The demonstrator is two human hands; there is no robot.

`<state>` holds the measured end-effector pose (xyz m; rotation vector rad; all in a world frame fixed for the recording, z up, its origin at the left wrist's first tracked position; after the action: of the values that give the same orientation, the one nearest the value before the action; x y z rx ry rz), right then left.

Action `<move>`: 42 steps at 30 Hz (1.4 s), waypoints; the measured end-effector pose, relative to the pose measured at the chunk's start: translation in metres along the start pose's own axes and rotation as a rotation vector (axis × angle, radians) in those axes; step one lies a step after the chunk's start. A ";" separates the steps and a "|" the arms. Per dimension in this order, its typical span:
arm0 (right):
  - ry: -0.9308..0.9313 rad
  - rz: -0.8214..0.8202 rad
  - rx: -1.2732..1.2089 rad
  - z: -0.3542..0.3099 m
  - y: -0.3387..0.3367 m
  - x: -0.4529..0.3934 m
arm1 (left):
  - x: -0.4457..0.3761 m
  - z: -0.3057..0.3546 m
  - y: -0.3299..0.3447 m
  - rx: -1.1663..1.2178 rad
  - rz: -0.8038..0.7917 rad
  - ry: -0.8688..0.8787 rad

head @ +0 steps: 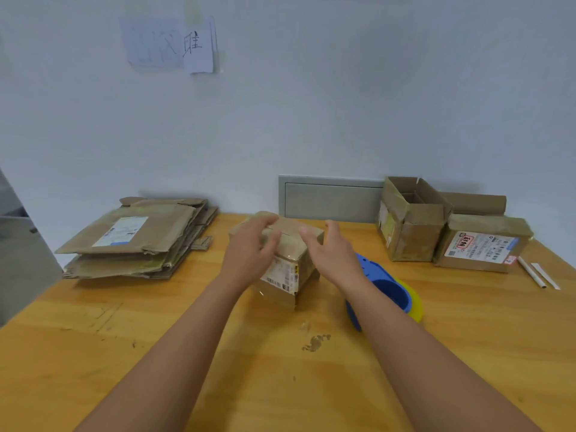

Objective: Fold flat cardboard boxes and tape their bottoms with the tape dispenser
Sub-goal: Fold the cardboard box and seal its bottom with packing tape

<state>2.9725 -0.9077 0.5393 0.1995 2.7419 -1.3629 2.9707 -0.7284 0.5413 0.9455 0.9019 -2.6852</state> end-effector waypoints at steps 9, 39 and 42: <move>-0.272 0.067 0.420 -0.019 0.008 -0.017 | -0.039 -0.044 -0.001 -0.347 -0.341 -0.289; -0.173 0.271 -0.359 0.016 0.023 0.007 | 0.026 -0.031 -0.031 0.214 0.334 -0.307; -0.192 0.378 -0.207 0.014 0.027 0.014 | 0.035 -0.032 -0.021 0.262 0.410 -0.337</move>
<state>2.9632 -0.9016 0.5076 0.5132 2.4966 -0.9430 2.9531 -0.6909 0.5104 0.6057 0.2586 -2.5216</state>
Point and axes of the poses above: each hand's wrist, its own x-axis away from the middle knuckle, its own y-axis out of the palm, z = x × y, the point moved 3 cm from there along -x, towards the middle knuckle, and after that the axes turned 10 degrees about x, right-handed, at the moved point
